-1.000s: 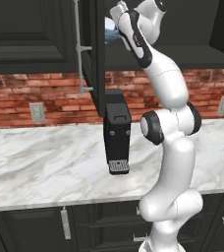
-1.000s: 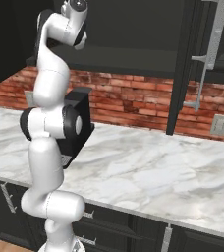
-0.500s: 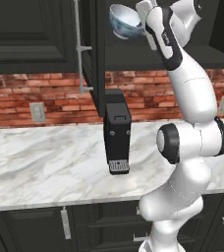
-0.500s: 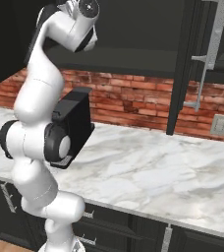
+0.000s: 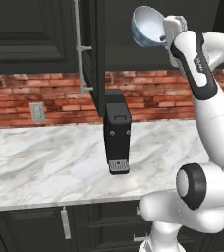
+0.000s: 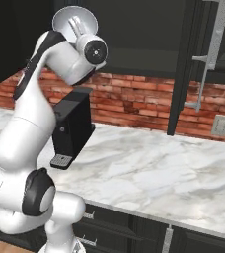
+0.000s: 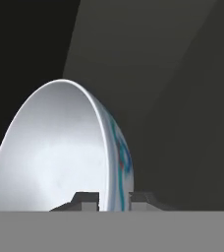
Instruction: Take the smaller bowl and place it next to the appetizer plate on the dining counter , and place the larger bowl next to the plate with cooked food.
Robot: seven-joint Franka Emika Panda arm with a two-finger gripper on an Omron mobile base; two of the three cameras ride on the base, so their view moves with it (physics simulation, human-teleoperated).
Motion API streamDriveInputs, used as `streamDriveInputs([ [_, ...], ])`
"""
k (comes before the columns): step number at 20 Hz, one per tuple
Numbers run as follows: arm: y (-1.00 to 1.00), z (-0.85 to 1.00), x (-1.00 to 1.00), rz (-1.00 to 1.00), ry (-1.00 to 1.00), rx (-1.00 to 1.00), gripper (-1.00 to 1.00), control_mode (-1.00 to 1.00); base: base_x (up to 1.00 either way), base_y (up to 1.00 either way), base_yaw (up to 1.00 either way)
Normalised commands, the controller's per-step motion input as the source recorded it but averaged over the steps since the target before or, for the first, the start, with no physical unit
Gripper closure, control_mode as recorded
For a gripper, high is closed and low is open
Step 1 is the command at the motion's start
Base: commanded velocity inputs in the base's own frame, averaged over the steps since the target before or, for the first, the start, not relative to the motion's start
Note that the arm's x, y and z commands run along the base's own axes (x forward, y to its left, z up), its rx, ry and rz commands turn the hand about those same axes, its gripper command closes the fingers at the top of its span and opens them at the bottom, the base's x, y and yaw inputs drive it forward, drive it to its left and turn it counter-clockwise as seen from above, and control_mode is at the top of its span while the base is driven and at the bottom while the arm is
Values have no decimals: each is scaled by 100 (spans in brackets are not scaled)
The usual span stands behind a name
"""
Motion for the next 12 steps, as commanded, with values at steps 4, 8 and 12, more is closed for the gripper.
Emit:
streamDriveInputs([
  [4, -38, 29, -100, 0, 47, -28, 100, -100, 0, 0, 0],
  [8, -42, -3, -100, 3, 58, -27, 100, -100, 0, 0, 0],
  [12, -34, -32, -100, 0, 16, -4, 100, -100, 0, 0, 0],
])
